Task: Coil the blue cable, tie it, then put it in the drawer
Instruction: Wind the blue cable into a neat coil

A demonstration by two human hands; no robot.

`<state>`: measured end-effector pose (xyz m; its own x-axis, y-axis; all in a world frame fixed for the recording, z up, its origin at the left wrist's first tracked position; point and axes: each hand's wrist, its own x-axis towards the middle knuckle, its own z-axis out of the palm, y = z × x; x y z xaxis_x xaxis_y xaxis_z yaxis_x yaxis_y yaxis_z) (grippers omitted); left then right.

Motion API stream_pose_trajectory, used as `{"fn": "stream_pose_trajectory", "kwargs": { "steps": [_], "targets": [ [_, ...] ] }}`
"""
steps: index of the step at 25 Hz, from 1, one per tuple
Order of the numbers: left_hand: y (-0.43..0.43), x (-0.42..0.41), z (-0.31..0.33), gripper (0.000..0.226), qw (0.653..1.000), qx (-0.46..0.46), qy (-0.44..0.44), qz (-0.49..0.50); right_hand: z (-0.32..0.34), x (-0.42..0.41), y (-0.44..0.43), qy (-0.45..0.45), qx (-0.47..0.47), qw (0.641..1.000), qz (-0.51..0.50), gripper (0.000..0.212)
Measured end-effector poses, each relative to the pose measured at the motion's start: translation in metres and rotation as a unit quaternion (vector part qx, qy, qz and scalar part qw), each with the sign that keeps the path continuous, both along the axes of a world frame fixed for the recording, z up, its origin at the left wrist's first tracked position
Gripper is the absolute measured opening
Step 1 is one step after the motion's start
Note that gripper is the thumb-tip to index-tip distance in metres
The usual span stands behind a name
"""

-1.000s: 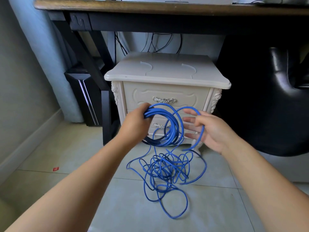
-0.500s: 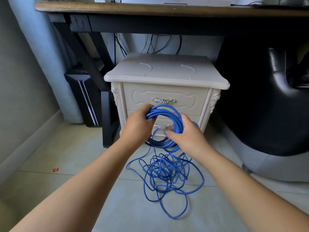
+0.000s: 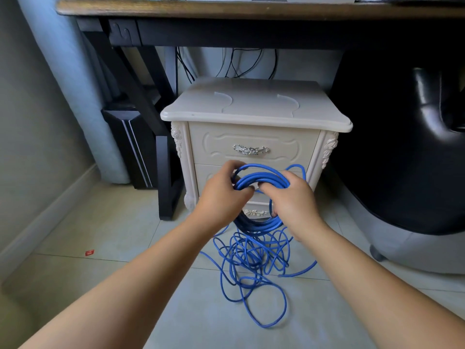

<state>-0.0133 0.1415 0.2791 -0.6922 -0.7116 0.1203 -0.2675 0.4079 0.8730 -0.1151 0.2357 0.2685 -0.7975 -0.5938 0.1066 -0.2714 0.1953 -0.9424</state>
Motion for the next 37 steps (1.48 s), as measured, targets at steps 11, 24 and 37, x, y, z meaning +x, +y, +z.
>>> {"fn": "stream_pose_trajectory", "kwargs": {
  "steps": [11,24,37],
  "targets": [
    [-0.006,-0.007,0.0,0.016,0.98,0.17,0.087,0.049,-0.002,0.007,0.006,-0.23,-0.113,0.962,0.096,0.013],
    [0.001,-0.001,-0.004,0.023,0.989,0.138,0.046,0.038,-0.004,0.003,0.006,-0.195,-0.027,0.98,0.033,0.019],
    [-0.003,-0.005,0.002,0.019,0.998,0.017,0.058,0.014,0.009,-0.007,0.017,-0.099,0.091,0.984,0.115,0.02]
  ]
}}
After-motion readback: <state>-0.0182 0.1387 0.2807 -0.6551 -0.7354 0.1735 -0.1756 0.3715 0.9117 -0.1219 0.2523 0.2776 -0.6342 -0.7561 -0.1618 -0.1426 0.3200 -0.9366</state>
